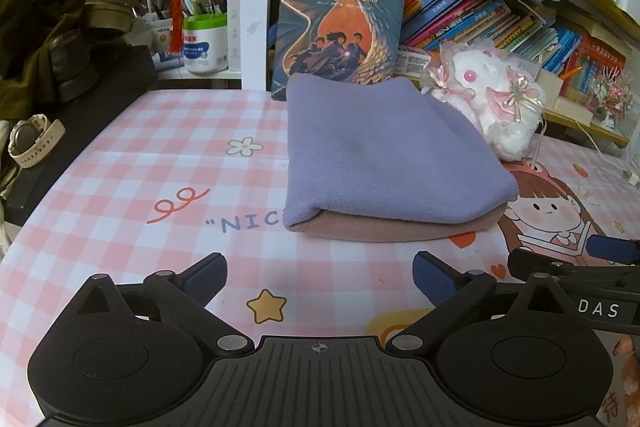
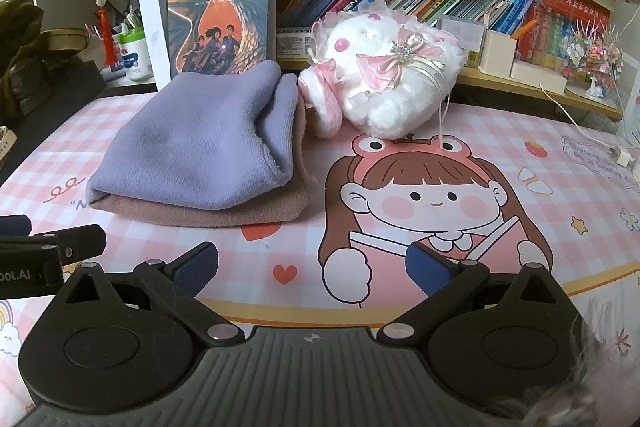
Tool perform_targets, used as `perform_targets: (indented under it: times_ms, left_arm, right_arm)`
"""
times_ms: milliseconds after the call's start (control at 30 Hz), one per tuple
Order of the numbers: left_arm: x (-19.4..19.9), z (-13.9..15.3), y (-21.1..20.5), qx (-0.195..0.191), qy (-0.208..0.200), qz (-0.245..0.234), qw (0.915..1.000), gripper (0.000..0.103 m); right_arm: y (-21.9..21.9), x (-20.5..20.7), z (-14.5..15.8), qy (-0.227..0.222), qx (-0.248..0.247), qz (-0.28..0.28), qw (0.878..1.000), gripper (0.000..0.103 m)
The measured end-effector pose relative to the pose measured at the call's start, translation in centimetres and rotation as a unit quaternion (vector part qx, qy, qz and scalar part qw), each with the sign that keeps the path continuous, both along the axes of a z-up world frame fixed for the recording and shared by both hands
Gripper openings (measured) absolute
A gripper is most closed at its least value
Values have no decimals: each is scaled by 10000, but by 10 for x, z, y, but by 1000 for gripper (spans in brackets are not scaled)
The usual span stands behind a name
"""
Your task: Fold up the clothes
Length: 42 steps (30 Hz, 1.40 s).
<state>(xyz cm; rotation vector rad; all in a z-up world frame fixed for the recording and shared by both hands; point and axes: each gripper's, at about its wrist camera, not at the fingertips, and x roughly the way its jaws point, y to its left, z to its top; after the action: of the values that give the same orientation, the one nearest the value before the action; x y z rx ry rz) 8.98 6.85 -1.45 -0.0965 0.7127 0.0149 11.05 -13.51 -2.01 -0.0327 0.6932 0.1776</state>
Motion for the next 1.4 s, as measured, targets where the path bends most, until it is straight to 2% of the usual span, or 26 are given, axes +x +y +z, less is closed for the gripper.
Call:
perform_targets:
  times_ms: [1400]
  left_arm:
    - [7,-5,3,-88,131,-91,9998,100]
  right_arm:
    - [4,3,-4,77,-88,19,9999,101]
